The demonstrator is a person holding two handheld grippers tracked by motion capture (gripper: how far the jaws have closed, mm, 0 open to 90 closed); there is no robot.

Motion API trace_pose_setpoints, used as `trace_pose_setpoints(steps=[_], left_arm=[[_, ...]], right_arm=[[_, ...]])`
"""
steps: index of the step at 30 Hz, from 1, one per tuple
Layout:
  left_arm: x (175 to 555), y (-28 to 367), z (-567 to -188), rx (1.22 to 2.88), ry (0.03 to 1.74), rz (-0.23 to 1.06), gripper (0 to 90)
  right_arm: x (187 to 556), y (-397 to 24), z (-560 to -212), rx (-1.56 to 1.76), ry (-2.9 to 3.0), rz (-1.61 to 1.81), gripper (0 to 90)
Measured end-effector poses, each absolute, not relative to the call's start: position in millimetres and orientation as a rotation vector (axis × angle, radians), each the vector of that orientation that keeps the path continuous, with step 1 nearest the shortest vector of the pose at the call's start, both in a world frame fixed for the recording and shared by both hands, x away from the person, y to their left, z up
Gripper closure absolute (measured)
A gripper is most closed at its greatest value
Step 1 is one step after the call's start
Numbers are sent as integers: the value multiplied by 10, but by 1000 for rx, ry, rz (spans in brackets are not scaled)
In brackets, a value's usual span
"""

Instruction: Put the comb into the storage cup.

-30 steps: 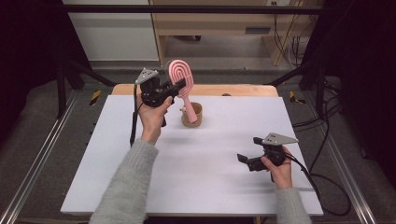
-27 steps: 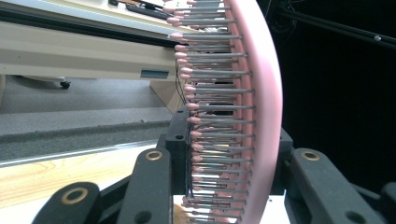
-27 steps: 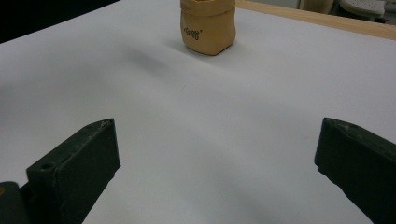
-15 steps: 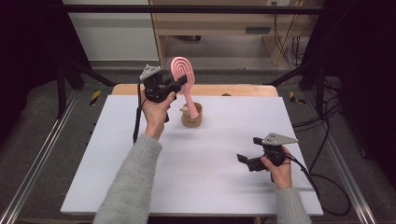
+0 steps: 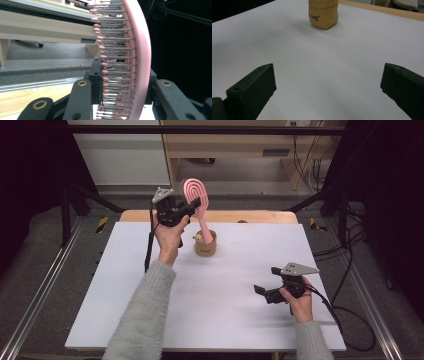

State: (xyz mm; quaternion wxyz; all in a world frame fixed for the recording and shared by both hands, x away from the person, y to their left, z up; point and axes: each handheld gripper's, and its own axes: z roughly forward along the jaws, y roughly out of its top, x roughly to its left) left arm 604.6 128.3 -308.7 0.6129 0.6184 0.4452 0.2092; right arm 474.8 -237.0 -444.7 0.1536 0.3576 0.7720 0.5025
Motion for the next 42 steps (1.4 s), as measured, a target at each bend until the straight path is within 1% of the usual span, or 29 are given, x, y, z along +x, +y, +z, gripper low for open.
trace_pose_setpoints(steps=[13,24,42], left_arm=[[6150,1289,-3149,1412,1038,496,635],[6253,1190,-3182,1432,1031,512,635],[6351,1203,-3297,1448,1045,515,635]], right_arm=[[4750,-2369,-4452,1022,2214,1439,3],[4746,-2370,-4448,1024,2213,1442,3],[4742,-2370,-4449,1027,2214,1442,3]])
